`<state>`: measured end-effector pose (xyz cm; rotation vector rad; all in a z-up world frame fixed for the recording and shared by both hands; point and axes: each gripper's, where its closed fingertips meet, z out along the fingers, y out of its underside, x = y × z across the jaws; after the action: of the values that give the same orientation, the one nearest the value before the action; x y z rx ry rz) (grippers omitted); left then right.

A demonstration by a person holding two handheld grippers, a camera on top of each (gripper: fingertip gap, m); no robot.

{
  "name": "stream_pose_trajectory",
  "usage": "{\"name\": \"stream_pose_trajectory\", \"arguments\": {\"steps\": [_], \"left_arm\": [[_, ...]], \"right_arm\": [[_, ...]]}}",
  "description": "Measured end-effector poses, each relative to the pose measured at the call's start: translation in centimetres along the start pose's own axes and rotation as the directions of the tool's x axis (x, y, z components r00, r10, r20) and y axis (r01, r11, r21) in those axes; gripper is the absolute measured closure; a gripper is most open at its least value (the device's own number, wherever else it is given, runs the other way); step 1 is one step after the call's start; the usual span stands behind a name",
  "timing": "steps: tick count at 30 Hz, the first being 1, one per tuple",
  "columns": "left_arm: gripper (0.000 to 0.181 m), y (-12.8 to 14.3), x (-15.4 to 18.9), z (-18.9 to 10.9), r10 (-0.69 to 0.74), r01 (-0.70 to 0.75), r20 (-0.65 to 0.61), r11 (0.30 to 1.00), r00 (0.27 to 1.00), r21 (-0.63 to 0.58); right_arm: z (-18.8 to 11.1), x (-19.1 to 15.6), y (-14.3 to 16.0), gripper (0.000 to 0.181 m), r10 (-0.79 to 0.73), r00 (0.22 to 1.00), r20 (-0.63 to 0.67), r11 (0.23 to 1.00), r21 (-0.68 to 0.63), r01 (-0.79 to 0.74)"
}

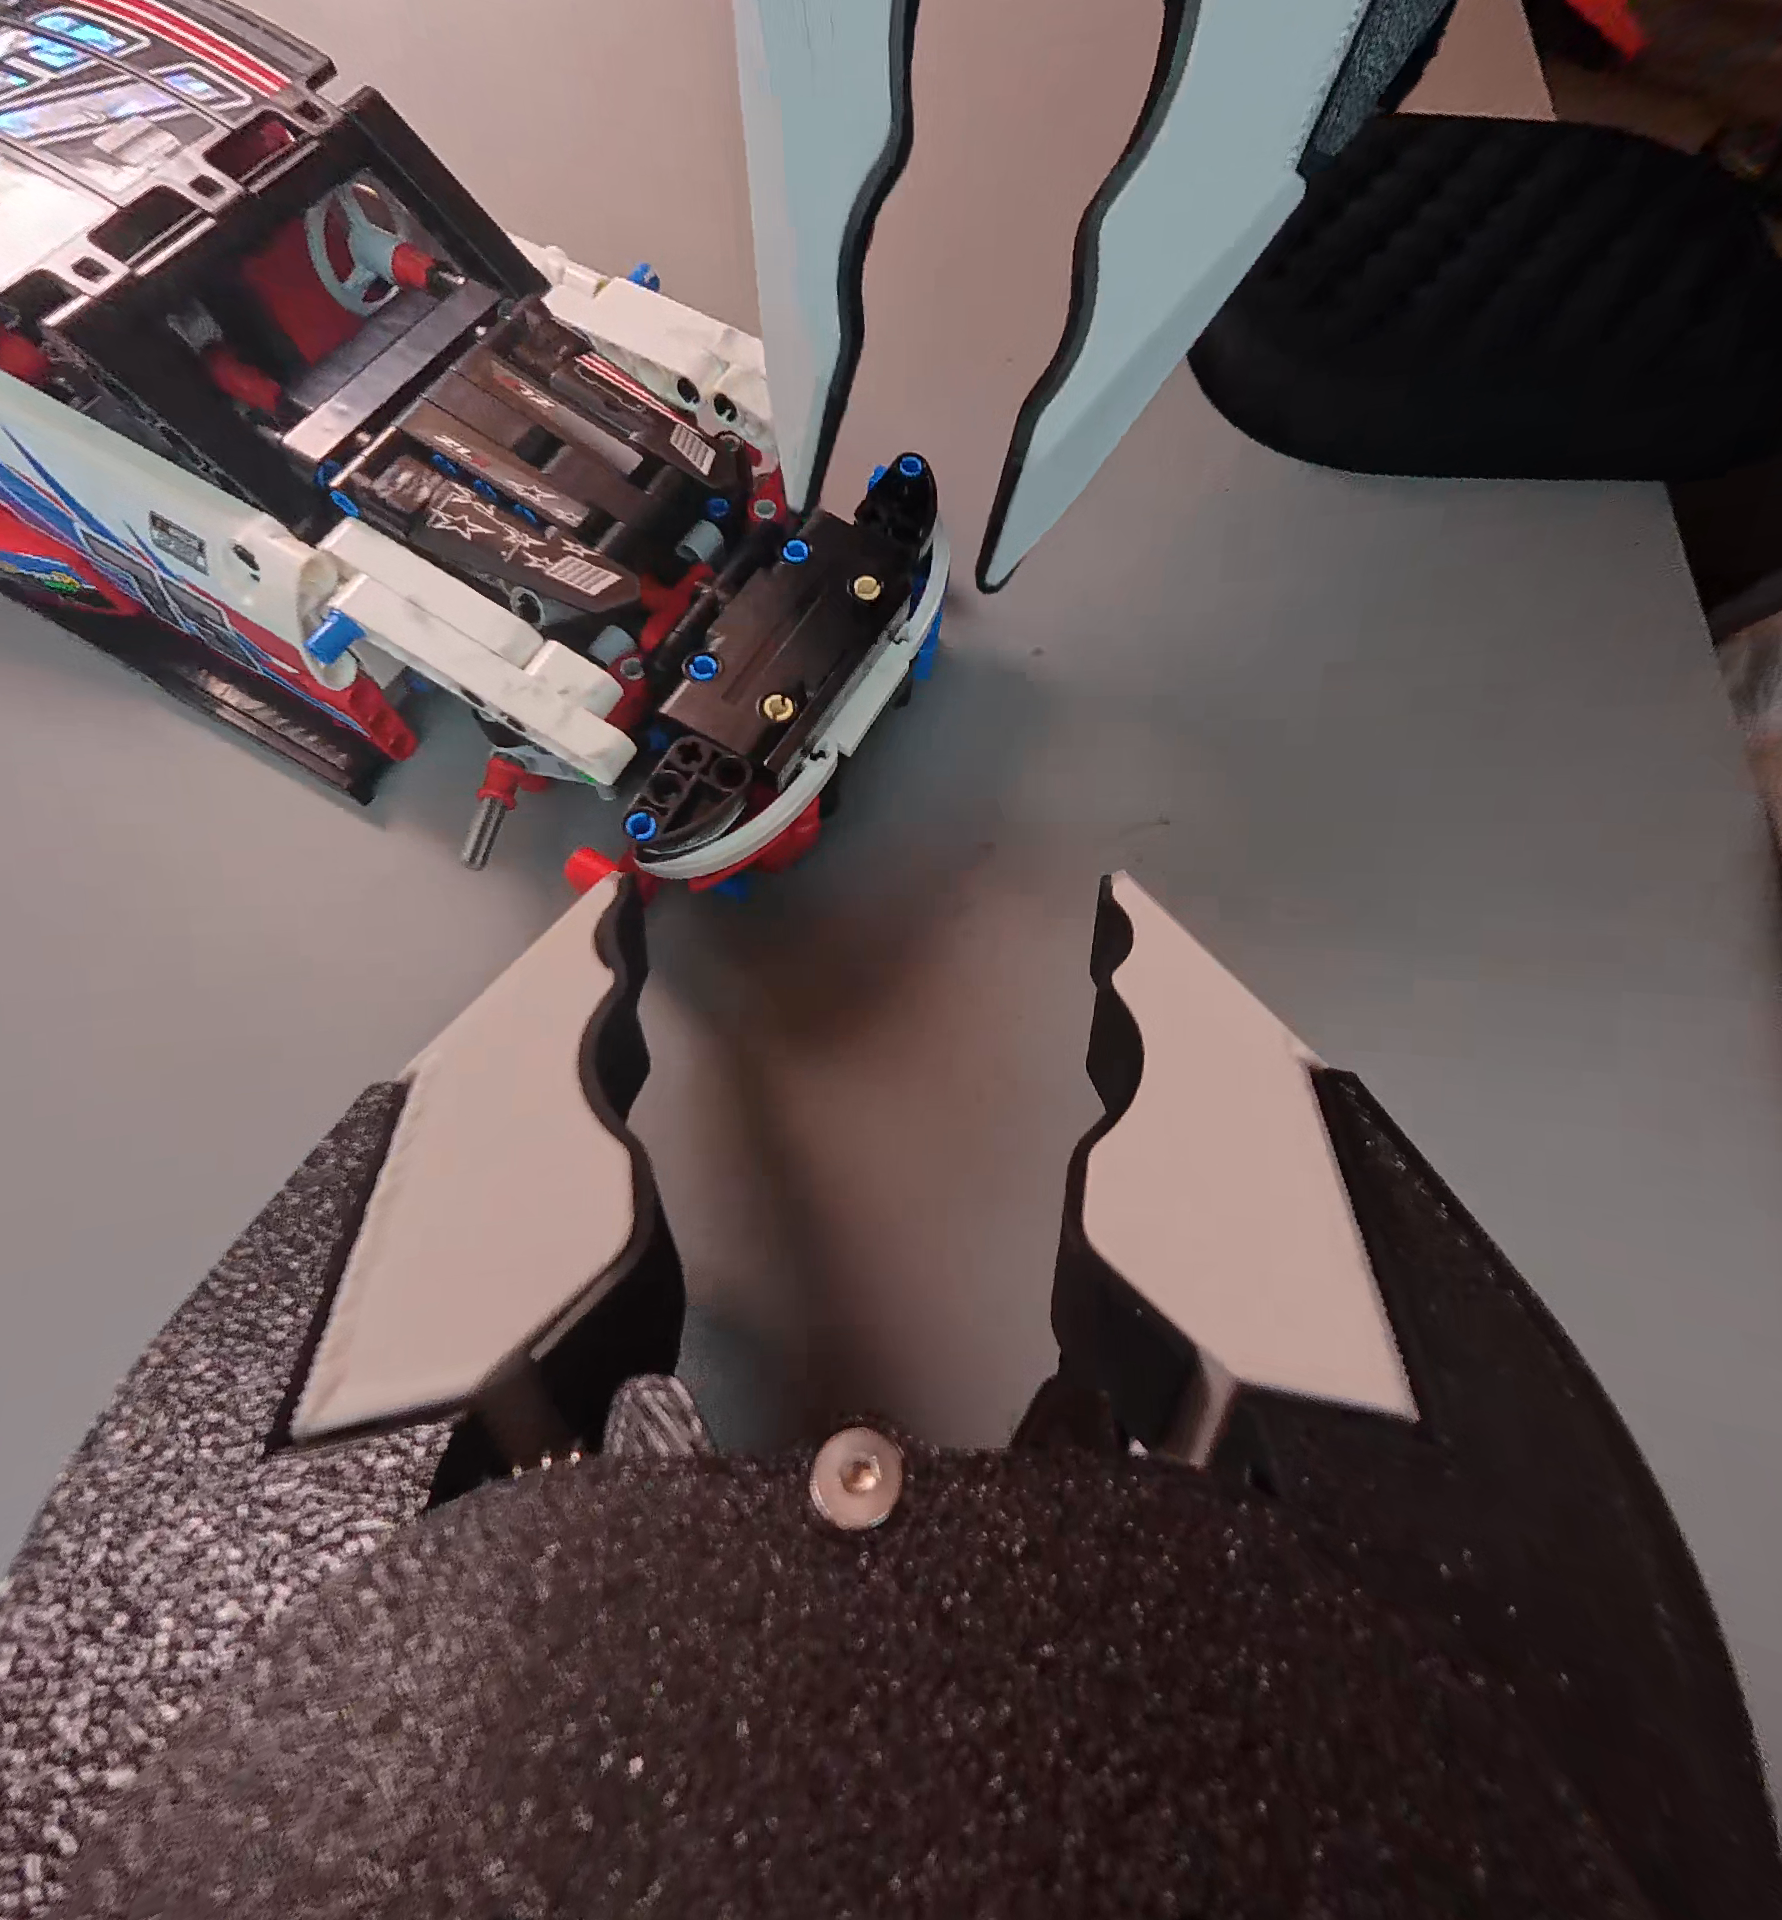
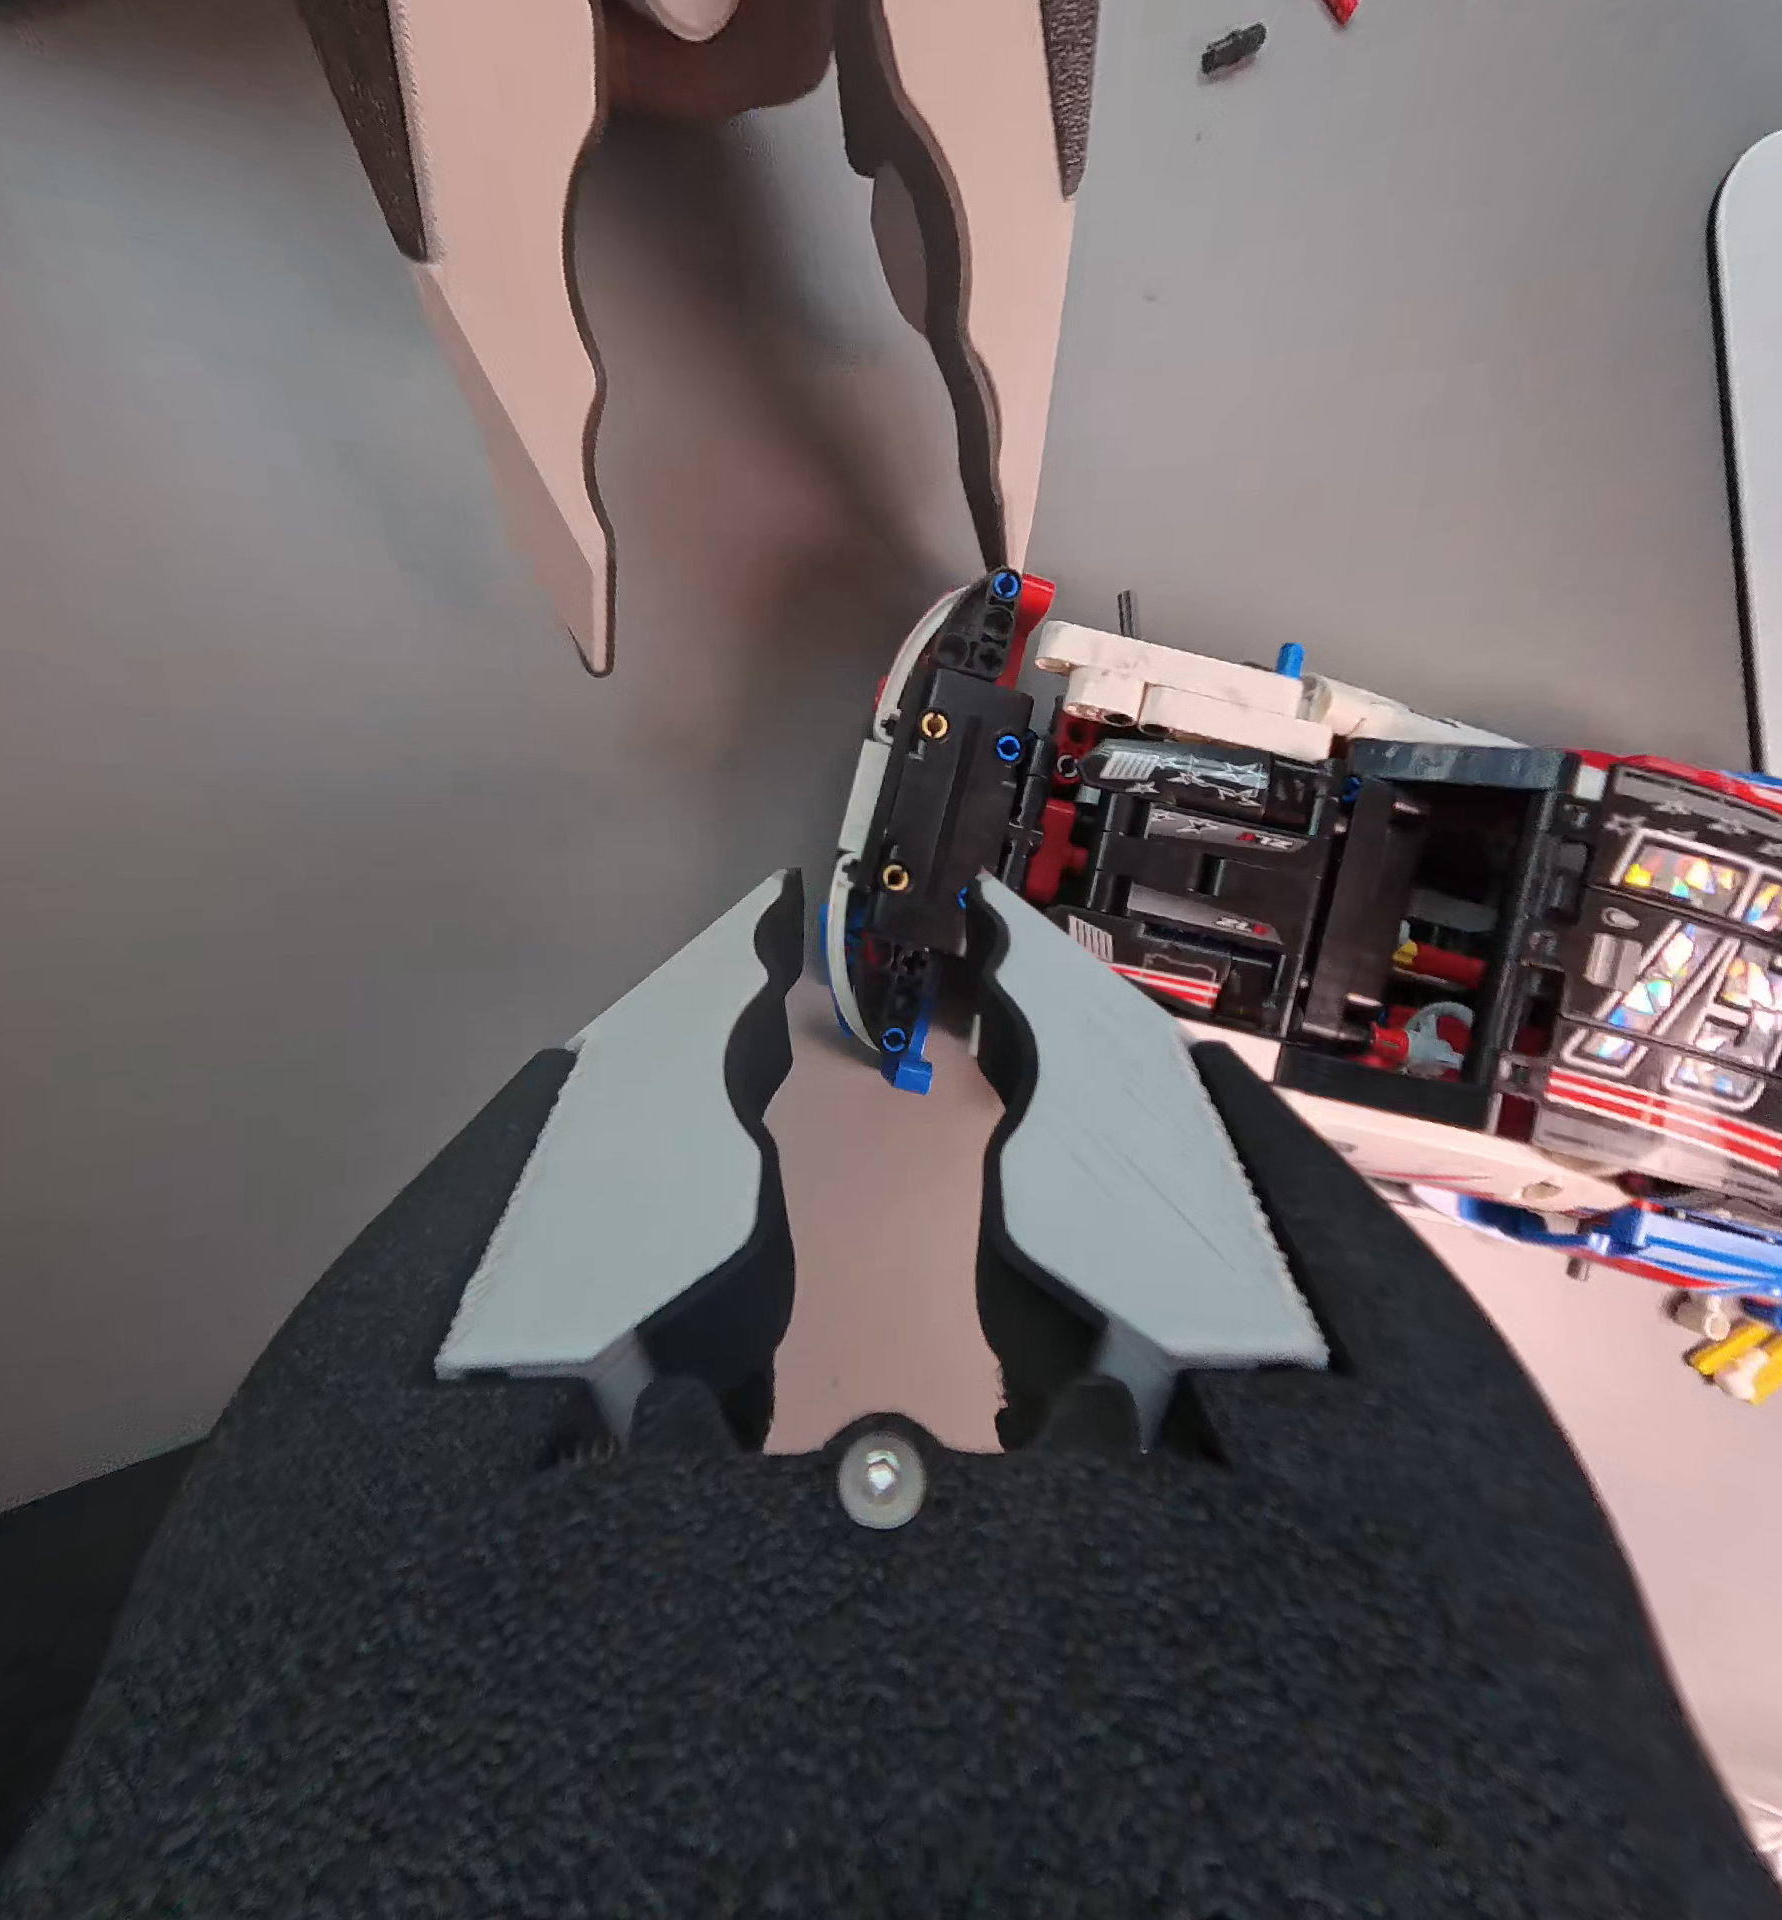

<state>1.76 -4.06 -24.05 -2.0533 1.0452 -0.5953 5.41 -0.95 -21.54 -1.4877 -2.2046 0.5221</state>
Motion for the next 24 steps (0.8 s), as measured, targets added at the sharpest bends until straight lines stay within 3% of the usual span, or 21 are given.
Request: {"name": "stream_pose_trajectory", "arguments": {"steps": [1, 6, 12, 18, 24], "left_arm": [[0.097, -0.1, -0.1, -0.2, -0.003, 0.003, 0.003, 1.000, 1.000, 0.005], [0.094, -0.4, -2.3, -0.6, 0.003, -0.005, 0.077, 1.000, 0.997, 0.018], [0.092, -1.0, -2.8, 1.6, 0.048, -0.047, 0.020, 0.998, 0.999, -0.044], [0.108, -0.1, -2.9, 2.3, 0.054, -0.051, 0.043, 0.995, 0.998, -0.080], [0.122, -0.1, -3.5, 2.3, 0.053, -0.044, 0.096, 0.995, 0.994, -0.093]], "right_arm": [[0.2, 0.0, -0.3, 0.151, -0.007, 1.000, 0.000, 1.000, -0.014, 0.007], [1.6, 1.1, -0.9, 0.151, 0.022, 0.999, -0.038, 0.993, -0.114, -0.026], [2.2, 1.6, -0.4, 0.145, 0.047, 0.997, -0.065, 0.967, -0.246, -0.062], [2.2, 1.8, 0.0, 0.143, 0.127, 0.987, -0.097, 0.953, -0.262, -0.149], [2.3, 1.7, 0.0, 0.145, 0.187, 0.982, -0.017, 0.947, -0.263, -0.185]]}}
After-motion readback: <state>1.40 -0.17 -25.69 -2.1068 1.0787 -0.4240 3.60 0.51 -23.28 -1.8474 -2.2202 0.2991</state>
